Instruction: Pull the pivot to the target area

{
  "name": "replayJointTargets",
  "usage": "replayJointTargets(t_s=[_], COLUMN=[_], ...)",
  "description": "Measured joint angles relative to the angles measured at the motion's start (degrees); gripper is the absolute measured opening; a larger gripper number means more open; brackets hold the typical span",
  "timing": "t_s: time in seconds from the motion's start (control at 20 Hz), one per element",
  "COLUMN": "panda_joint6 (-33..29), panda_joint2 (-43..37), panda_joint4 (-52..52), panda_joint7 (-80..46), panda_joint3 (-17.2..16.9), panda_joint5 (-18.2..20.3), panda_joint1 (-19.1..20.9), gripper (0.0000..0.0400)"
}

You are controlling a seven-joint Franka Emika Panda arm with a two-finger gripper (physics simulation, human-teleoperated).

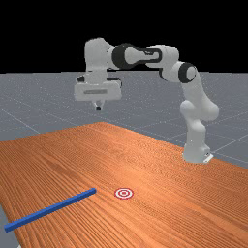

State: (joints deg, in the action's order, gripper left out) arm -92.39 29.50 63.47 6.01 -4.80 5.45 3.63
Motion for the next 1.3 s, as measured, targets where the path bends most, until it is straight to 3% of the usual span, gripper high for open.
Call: replayJointTargets(t_s=[0.1, 0.15, 0.2, 0.25, 0.45, 0.5, 0.6, 0.65, 0.7, 0.75, 0.8, 0.9, 0.95, 1.0, 1.15, 1.3], panda_joint6=[-3.43, -2.83, -13.16, -8.17, -15.65, -17.29, -18.98, -20.04, -22.93, -12.09, -12.72, -7.42, -22.48, -25.03, -22.99, -18.23], panda_joint2=[-0.71, -0.01, -4.02, -1.43, -0.79, -0.43, 0.86, 1.28, 1.51, 7.85, 8.84, 15.0, 7.61, 7.24, 10.92, 16.9], panda_joint4=[4.04, 3.98, 12.93, 9.03, 15.77, 16.99, 18.32, 19.05, 21.04, 10.04, 10.22, 1.94, 18.98, 20.63, 14.72, 4.21], panda_joint7=[-2.6, 3.42, 2.75, -3.5, -3.72, -0.49, 2.2, 2.43, -5.75, 0.0, 0.03, -0.33, 5.68, 2.85, 0.84, 1.37], panda_joint3=[-0.39, 1.52, 0.41, -0.5, -0.57, -0.66, 0.93, 1.05, -3.78, -0.02, 0.02, 0.17, 3.54, 1.49, 0.7, 1.77], panda_joint5=[0.17, 4.34, 0.88, 0.64, 0.93, -1.64, 2.87, 3.08, -8.76, -0.12, -0.09, -0.18, 7.11, 3.1, 1.61, 2.89], panda_joint1=[-0.42, 1.67, -0.01, -0.6, -0.9, -1.3, 0.41, 0.5, -4.69, -0.47, -0.48, -0.14, 2.73, 0.65, -0.01, 1.06], gripper=[0.0, 0.0, 0.0, 0.0, 0.0, 0.0, 0.0, 0.0, 0.0, 0.0, 0.0, 0.0, 0.0, 0.0, 0.0, 0.0])
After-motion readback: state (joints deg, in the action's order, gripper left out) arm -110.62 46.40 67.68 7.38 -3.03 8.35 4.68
